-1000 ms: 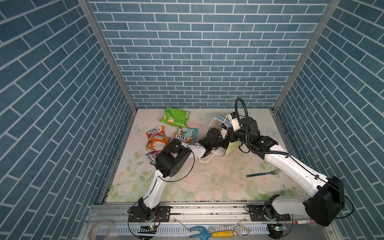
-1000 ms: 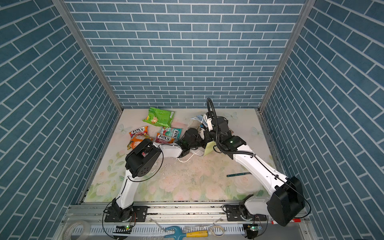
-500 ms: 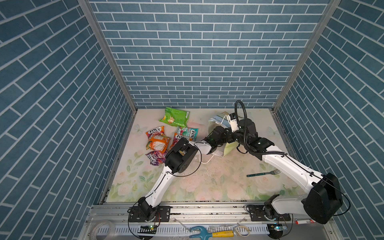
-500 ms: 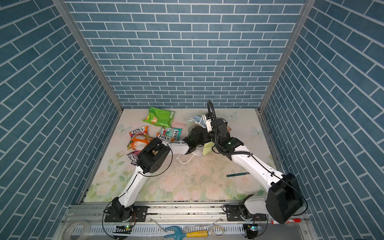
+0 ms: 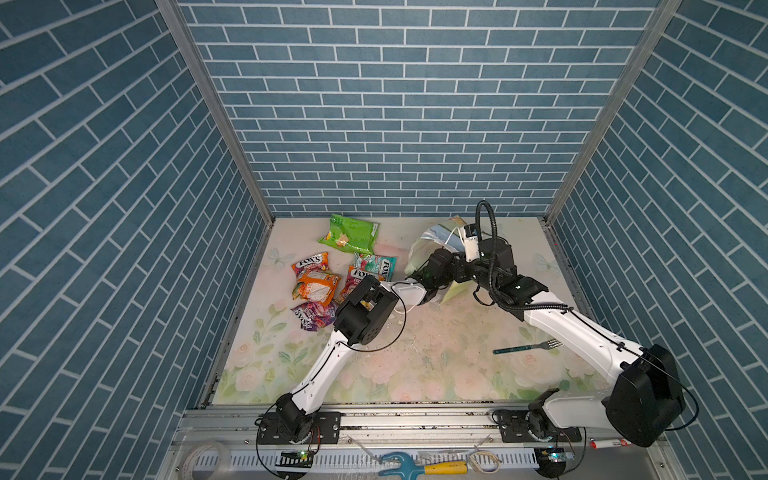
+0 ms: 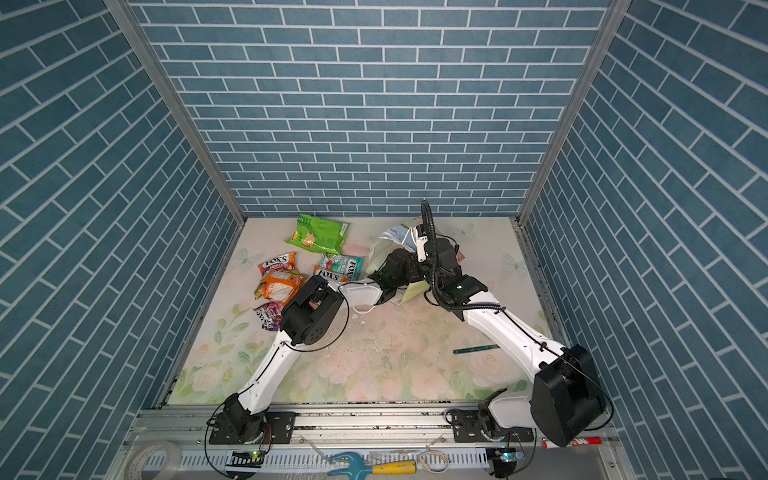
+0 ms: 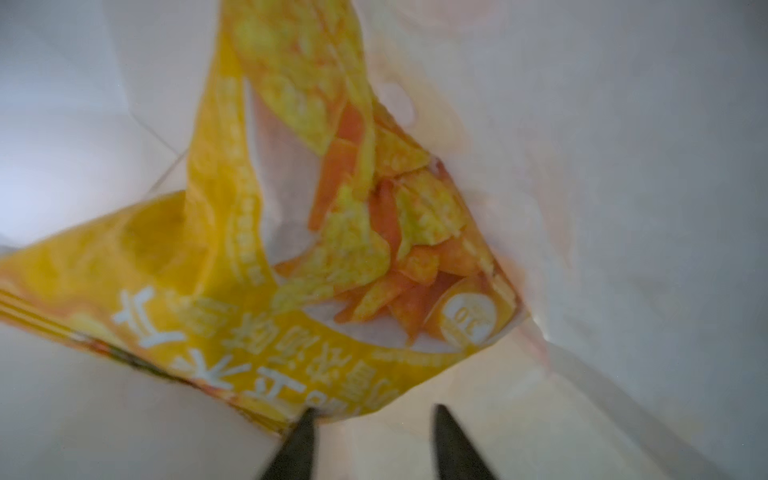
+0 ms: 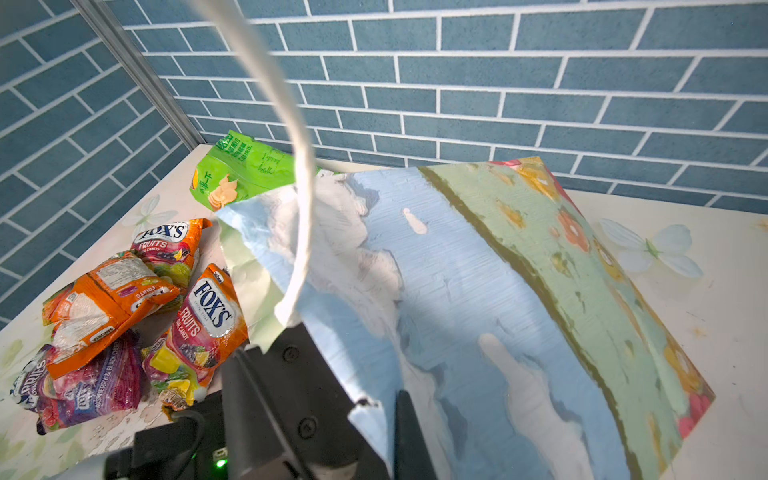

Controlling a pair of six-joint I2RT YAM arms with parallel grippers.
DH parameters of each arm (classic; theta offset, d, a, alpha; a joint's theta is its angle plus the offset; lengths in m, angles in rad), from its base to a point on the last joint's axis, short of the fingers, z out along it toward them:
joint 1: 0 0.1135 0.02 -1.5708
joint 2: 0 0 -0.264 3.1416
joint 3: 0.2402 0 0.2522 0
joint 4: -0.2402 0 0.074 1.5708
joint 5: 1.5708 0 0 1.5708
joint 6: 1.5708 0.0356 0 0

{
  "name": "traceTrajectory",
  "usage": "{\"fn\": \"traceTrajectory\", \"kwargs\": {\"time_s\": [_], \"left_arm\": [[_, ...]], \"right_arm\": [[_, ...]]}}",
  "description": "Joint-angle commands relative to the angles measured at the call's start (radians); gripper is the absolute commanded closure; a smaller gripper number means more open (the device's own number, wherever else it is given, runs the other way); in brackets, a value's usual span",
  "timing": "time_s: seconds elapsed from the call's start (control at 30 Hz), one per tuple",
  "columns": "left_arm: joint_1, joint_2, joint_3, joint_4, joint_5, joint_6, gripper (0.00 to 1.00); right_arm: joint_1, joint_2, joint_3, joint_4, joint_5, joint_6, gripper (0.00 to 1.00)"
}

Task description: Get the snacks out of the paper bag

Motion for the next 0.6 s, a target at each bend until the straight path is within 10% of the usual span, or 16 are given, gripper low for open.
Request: {"fn": "traceTrajectory", "kwargs": {"time_s": [0.0,0.13,0.57], "left_arm": [[-0.001,0.015,0.022,-0.046,-0.018,-0.014,0.72],[0.001,-0.020,-0.037,0.016,0.000,-0.003,1.00],[0.006,-0.204,-0.259,0.127,-0.042,0.051,1.00]], "right_arm": [[0.024,-0.025,-0.003,0.000,-0.087,0.044,1.00],[0.024,-0.032,-0.001,-0.032,-0.048,0.032,1.00],[0.021,-0.054,-0.014,-0.133,0.065,-0.005,1.00]]}}
